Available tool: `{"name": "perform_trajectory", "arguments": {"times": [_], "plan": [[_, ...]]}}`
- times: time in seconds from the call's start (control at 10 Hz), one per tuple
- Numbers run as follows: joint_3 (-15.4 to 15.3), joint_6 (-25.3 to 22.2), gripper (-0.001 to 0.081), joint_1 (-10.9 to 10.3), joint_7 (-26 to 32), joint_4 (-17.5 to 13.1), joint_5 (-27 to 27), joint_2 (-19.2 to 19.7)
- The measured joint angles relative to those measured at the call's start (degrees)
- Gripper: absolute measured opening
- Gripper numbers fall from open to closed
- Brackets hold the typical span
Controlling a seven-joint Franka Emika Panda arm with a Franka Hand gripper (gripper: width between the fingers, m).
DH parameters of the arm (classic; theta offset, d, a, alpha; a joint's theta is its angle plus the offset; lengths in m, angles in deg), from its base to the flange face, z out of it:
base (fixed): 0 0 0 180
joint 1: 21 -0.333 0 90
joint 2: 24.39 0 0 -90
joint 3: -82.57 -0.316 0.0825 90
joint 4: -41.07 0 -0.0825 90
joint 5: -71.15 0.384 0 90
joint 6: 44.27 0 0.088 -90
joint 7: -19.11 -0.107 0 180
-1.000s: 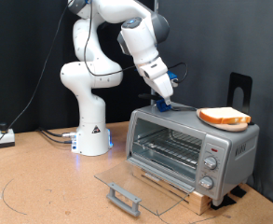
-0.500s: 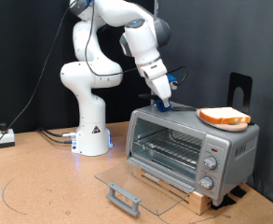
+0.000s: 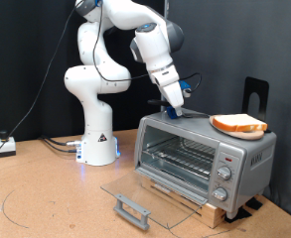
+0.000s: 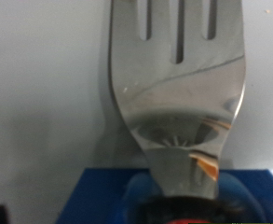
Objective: Make a piece of toast with the oven
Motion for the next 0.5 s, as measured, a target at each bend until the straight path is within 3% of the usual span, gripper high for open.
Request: {"name": "perform_trajectory", "arguments": {"times": [0.2,0.3,0.5], "plan": [[-0.1,0.1,0.0547,0.0,-0.1,0.0,0.0,0.1],[-0.1,0.1,0.0465,0.0,-0.2,0.0,0.0,0.1],[-0.1,0.1,0.0465,0.2,-0.2,0.0,0.0,0.1]]}}
